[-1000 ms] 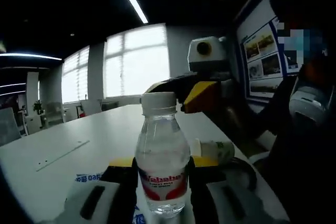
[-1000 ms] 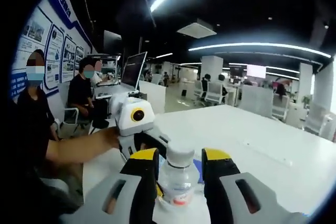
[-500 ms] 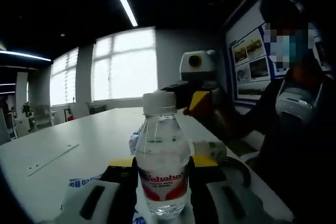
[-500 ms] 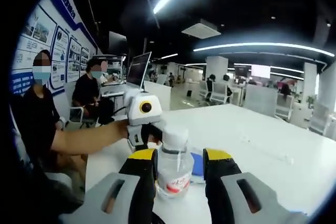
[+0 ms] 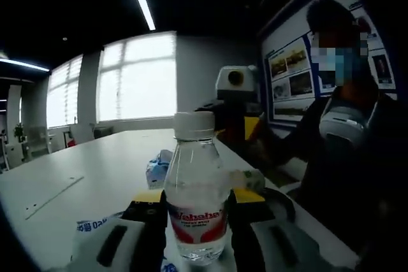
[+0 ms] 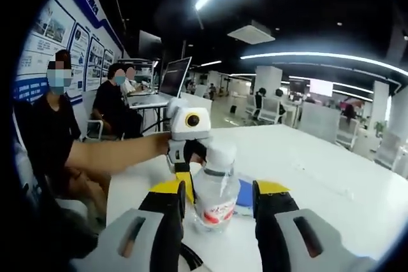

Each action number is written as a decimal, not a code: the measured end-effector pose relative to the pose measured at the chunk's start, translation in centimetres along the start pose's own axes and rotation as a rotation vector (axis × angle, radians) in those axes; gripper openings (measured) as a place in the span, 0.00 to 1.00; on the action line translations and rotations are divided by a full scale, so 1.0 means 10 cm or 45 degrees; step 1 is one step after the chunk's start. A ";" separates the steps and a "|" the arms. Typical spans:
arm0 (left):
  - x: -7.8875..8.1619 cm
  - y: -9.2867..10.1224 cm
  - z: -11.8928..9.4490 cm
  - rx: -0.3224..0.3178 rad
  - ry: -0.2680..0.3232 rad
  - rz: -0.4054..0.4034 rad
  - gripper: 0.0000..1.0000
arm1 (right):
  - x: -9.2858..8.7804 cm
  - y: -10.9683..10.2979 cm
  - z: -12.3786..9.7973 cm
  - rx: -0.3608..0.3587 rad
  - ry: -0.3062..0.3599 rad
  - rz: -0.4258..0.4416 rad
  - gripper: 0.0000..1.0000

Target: Arrange the tabletop items into an orderly group along one side of the table until the central work area is clear of visible clutter.

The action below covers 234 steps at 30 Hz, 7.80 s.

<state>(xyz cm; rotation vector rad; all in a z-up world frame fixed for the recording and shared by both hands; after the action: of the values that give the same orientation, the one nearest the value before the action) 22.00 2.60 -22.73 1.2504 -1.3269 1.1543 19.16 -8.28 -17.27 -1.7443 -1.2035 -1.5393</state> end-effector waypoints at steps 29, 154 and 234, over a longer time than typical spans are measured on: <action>-0.01 -0.01 -0.09 -0.231 0.036 0.008 0.36 | -0.44 -0.25 -0.41 0.008 -0.160 -0.030 0.81; 0.20 1.44 -0.75 0.921 -0.006 0.037 0.97 | -0.41 -0.34 0.54 -0.005 -0.183 0.093 0.35; 0.53 0.35 -0.01 1.112 0.045 -0.046 0.66 | -0.17 0.11 -0.59 -0.079 0.143 -0.013 0.68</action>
<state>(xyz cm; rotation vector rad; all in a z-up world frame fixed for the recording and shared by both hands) 18.29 2.20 -17.53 1.8272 -0.7558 1.8071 17.20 -14.15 -17.39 -1.6688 -1.1222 -1.6736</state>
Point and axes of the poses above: the point that each gripper's makers call its tool centre point, and the gripper's own axes: z roughly forward along the fingers, y roughly to its right, x roughly out of its top, the point moved 5 cm from there along -z, roughly backward along the fingers, and after that the axes turned 8 degrees about -x, right-handed, at the moved point
